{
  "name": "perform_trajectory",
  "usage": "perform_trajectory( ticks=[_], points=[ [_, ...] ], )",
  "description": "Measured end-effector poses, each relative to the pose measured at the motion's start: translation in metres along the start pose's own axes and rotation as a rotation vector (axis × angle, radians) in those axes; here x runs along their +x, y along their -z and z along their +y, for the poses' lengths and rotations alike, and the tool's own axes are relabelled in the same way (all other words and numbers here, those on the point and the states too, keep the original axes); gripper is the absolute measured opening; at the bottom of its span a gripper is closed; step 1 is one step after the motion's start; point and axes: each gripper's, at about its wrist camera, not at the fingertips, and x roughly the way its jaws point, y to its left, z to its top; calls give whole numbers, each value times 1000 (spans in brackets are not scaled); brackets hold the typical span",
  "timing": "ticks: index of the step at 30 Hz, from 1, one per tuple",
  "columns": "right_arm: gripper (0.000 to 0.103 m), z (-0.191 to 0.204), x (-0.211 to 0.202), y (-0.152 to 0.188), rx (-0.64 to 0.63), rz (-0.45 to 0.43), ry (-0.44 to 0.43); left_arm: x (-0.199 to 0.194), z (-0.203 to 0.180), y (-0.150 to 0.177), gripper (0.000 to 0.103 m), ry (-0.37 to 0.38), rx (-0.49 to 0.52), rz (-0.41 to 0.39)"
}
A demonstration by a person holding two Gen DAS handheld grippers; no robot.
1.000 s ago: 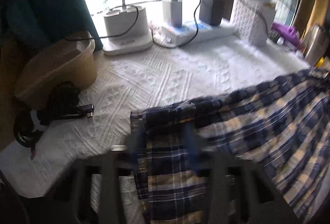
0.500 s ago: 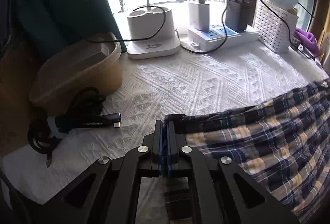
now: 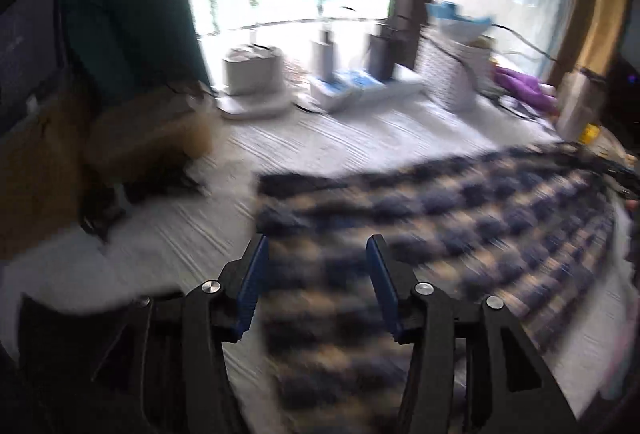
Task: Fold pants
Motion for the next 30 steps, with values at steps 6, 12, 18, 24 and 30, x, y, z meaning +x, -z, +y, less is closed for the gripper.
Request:
perform_trajectory(
  ticks=[6,12,18,24,30],
  points=[
    [103,2,-15,18,-11,18,-9,-12,-50,38,50,132,4,28],
    [103,10,-23,38,-35,55,-39,-9,-85,66,50,200,33,80],
    [103,24,-13,60,-82,120,-51,3,-89,87,50,168,35,143],
    [103,18,1,72,-86,193,-32,-3,-87,97,50,142,74,118],
    [103,3,-7,74,-72,184,15,-9,-80,98,50,112,77,139]
  ],
)
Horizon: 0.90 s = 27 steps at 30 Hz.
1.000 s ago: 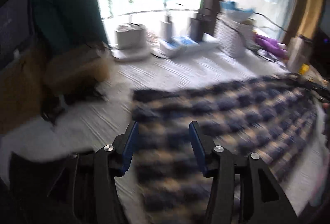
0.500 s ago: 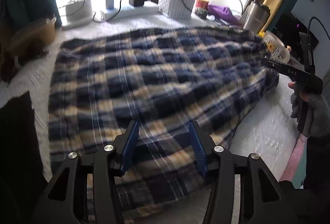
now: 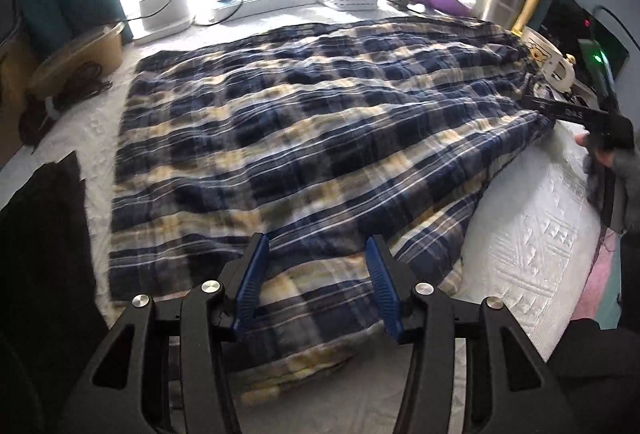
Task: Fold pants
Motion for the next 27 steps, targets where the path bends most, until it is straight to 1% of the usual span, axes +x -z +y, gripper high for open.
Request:
perform_trajectory(
  ticks=[2,5,8,12,16,20,21,23,24,26,27],
  points=[
    [103,-7,-6,3,10,-10,10,-8,10,-1,50,-7,-34,-19],
    [103,-19,-19,9,39,-24,0,-23,26,-4,50,-40,-74,-81],
    [103,-23,-30,14,51,-34,-5,-37,42,-8,50,-70,-119,-136],
    [103,-19,-42,20,48,-44,4,-46,58,-11,50,-110,-147,-178],
    [103,-15,-49,24,58,-41,-10,-54,73,-9,50,-128,-182,-200],
    [103,-9,-50,32,104,-20,-77,-59,87,-5,50,-144,-210,-213],
    [103,-5,-46,36,137,-2,-116,-60,91,-4,50,-151,-217,-215],
    [103,7,-40,41,150,18,-176,-63,98,-1,50,-163,-234,-220],
    [103,15,-38,43,143,23,-184,-64,101,0,50,-170,-240,-221],
    [103,30,-35,42,106,17,-172,-66,107,2,51,-182,-252,-221],
    [103,34,-34,40,101,20,-185,-66,110,3,51,-190,-258,-219]
  ],
)
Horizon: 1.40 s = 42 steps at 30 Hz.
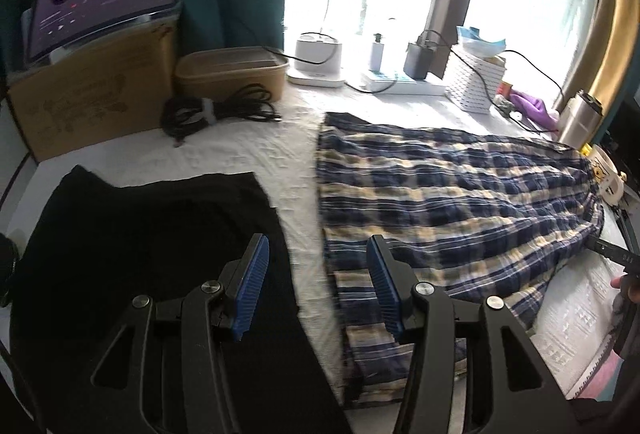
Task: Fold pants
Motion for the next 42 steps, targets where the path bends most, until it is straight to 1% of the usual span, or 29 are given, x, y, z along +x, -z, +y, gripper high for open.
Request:
perform_trajectory(
  ticks=[3,8,10,13,16,18,20,22,23,25,27,28,31,32,34,36,37,38,40,42],
  points=[
    [103,3,7,-9,1,-1,-15,0,8,1,51,-28,-17,6],
    [103,-8,18,-29,71,-26,-72,2,17,-2,51,-76,-51,15],
    [103,-13,23,-38,92,-36,-81,3,18,-5,51,-96,-63,20],
    [103,-14,31,-48,94,-53,-88,5,16,-9,51,-120,-73,27],
    [102,-22,38,-59,145,-78,-135,4,8,-15,51,-129,-65,27],
    [97,-30,40,-65,174,-92,-150,4,1,-18,51,-135,-53,25],
    [81,-36,43,-70,178,-106,-117,5,-5,-22,51,-138,-48,26],
    [76,-44,46,-76,190,-121,-120,8,-12,-24,51,-141,-42,33],
    [69,-46,47,-77,194,-122,-121,10,-16,-25,51,-143,-40,40],
    [60,-50,51,-82,194,-118,-123,14,-22,-27,51,-142,-33,47],
    [57,-52,54,-84,192,-118,-142,16,-31,-29,51,-141,-24,52],
    [52,-52,56,-85,191,-107,-162,17,-34,-31,51,-139,-20,52],
    [49,-57,56,-84,206,-109,-187,18,-47,-35,51,-133,-4,46],
    [46,-58,57,-84,209,-108,-195,18,-51,-37,51,-131,3,44],
    [43,-60,59,-84,217,-101,-218,18,-57,-38,51,-130,14,40],
    [37,-61,59,-83,219,-97,-236,19,-60,-39,51,-130,16,43],
    [26,-61,60,-83,220,-88,-249,19,-61,-38,51,-128,14,46],
    [23,-61,62,-83,221,-77,-258,19,-61,-37,51,-126,11,48],
    [19,-62,60,-83,219,-84,-266,19,-62,-34,51,-120,5,55],
    [17,-62,58,-82,218,-88,-269,21,-63,-30,51,-107,0,73]
  ],
)
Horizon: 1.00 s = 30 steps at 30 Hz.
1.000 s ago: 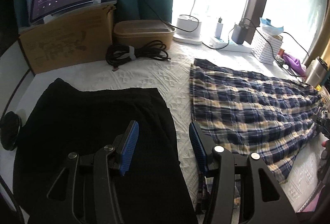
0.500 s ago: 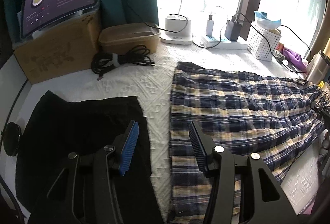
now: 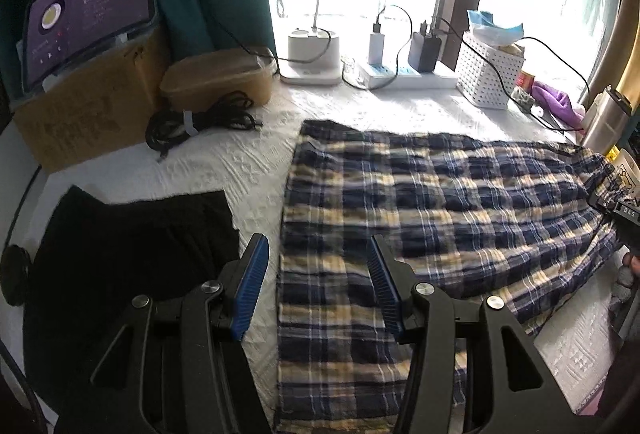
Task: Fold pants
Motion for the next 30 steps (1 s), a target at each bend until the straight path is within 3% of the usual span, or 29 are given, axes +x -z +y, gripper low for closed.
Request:
perform_trajectory(
  ticks=[8,17,26,30],
  points=[
    [14,-5,-12,-2,-20,-24,14,20,3,21,51,17,-39,97],
    [14,-29,-37,-8,0,-68,75,22,-6,22,51,57,-31,94],
    [14,-47,-51,-9,19,-79,116,35,-34,24,51,176,39,107],
    [14,-50,-49,-8,35,-74,112,49,-41,31,46,154,54,118]
  ],
)
